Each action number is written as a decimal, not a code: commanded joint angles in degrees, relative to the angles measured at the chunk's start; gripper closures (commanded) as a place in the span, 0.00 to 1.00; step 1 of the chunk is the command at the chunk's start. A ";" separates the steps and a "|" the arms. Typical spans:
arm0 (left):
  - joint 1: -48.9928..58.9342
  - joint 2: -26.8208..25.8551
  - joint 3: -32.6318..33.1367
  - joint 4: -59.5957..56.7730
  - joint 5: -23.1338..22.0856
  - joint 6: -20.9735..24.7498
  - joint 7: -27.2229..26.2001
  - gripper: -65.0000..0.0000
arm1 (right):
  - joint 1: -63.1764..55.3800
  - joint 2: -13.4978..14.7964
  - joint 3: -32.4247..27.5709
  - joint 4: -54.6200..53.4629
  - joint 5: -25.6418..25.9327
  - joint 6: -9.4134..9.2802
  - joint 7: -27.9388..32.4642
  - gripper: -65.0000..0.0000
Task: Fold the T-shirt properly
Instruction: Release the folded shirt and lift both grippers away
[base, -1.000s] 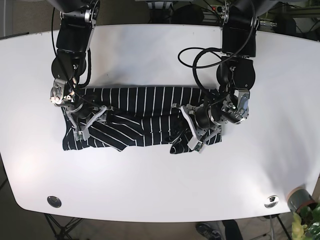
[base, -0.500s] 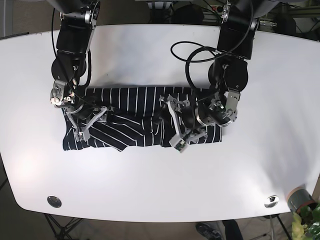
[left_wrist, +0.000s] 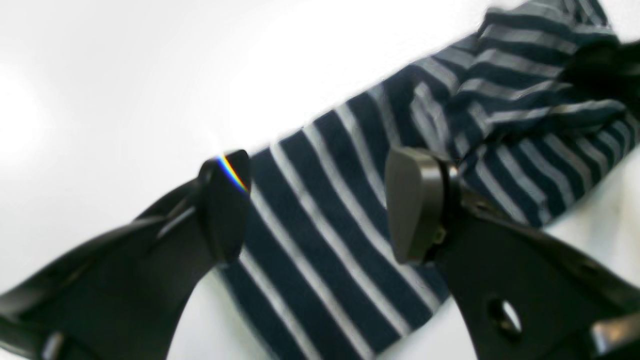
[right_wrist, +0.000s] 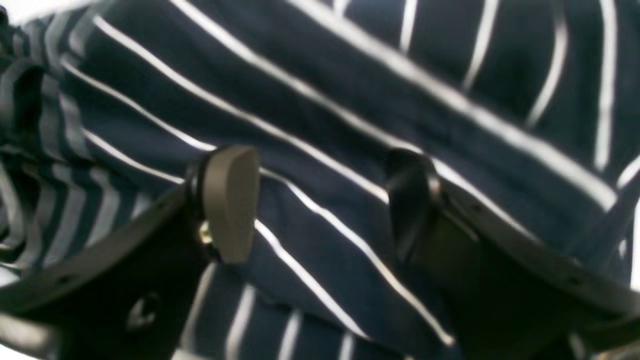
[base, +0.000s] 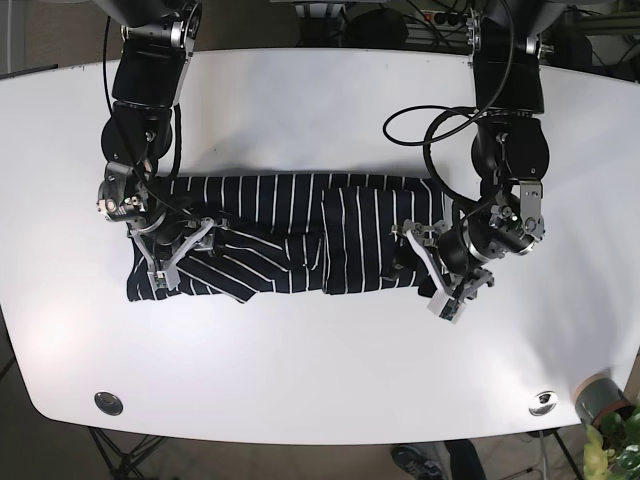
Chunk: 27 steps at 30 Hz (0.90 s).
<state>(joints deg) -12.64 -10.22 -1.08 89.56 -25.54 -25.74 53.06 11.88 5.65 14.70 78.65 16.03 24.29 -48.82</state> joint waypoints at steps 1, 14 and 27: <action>-0.23 -1.25 -2.83 -0.64 -0.70 -0.24 -1.15 0.44 | 1.62 0.90 0.82 4.03 5.02 0.28 0.07 0.41; 1.79 1.03 -13.56 -4.33 -0.97 -12.29 -1.15 0.90 | 5.92 8.90 18.66 -4.94 25.51 0.72 -6.08 0.08; -0.06 1.21 -13.29 -13.91 -0.61 -12.90 -3.26 0.90 | 7.33 17.95 19.10 -26.56 34.12 2.91 -2.57 0.08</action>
<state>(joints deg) -10.81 -8.29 -14.41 75.29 -24.86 -38.24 52.45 18.13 22.76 33.80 51.75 48.75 26.22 -52.31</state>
